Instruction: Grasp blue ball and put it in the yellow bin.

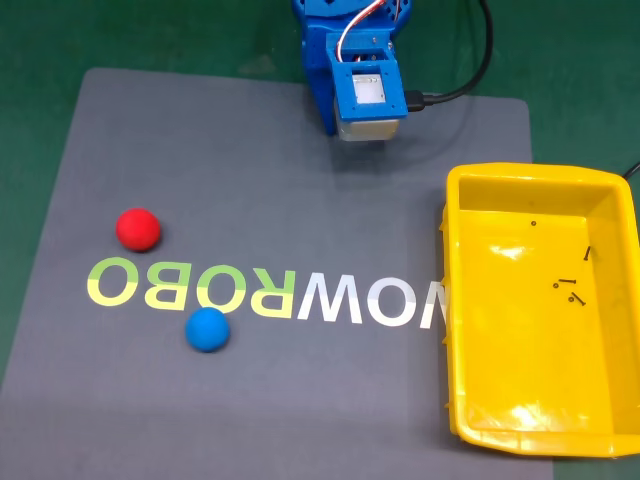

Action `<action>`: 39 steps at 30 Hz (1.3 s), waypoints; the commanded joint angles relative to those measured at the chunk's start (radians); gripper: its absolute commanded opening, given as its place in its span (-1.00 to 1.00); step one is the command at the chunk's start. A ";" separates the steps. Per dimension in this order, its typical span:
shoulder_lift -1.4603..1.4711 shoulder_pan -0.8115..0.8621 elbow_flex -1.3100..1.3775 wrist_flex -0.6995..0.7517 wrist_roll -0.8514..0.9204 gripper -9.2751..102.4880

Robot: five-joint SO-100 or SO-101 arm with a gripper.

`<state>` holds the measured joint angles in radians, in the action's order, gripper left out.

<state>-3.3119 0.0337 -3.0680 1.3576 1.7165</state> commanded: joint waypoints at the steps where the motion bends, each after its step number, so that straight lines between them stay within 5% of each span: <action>1: -0.015 -0.005 -0.032 0.025 0.003 -0.83; 18: -0.015 -0.005 -0.032 0.015 -0.011 -0.83; 26: -0.015 -0.003 -0.034 -0.117 -0.080 -0.27; 39: -0.014 0.031 0.018 -0.305 0.012 -0.24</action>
<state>-3.3119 0.0414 -3.0649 1.1091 1.7211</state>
